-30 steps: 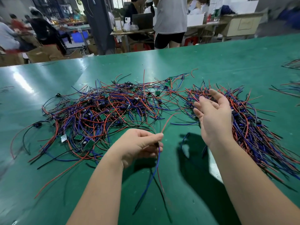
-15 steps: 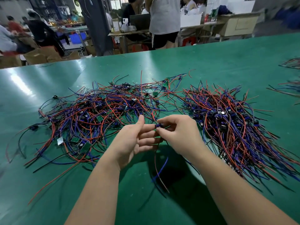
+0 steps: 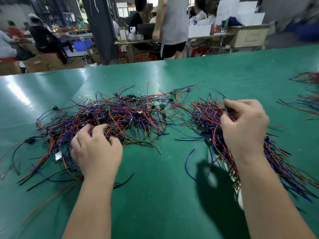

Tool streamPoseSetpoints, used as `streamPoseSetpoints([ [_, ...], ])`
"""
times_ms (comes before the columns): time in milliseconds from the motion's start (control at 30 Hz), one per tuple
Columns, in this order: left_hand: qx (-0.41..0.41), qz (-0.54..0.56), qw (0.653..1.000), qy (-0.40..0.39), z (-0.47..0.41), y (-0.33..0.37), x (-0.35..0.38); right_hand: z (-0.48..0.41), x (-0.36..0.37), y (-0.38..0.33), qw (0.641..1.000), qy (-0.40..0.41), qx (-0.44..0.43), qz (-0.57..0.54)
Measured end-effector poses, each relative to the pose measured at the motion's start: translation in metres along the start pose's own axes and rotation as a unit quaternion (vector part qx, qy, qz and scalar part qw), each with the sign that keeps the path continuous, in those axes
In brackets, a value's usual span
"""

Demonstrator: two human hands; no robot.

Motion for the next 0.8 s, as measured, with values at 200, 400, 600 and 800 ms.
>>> streamPoseSetpoints([
  [200, -0.066, -0.176, 0.970, -0.157, -0.004, -0.021, 0.020, 0.013, 0.018, -0.003, 0.994, -0.084, 0.026, 0.064],
  [400, -0.058, -0.103, 0.991, -0.069, -0.009, -0.022, 0.014, 0.028, 0.033, -0.013, 0.988, -0.151, 0.018, 0.029],
  [600, 0.042, 0.306, 0.951, 0.036, -0.005, 0.002, -0.001, 0.039, 0.047, -0.017, 0.980, -0.196, 0.002, -0.041],
  [800, 0.014, 0.597, 0.786, -0.156, 0.015, 0.041, 0.000, 0.063, 0.069, -0.027, 0.808, -0.388, 0.278, -0.346],
])
Point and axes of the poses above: each hand's wrist, its own z-axis away from the middle knuckle, its own x-axis out of the palm, y = z × x, the point moved 4 cm from there along -z, towards the middle knuckle, and after that the axes turned 3 degrees about y, right-handed, at the moved point
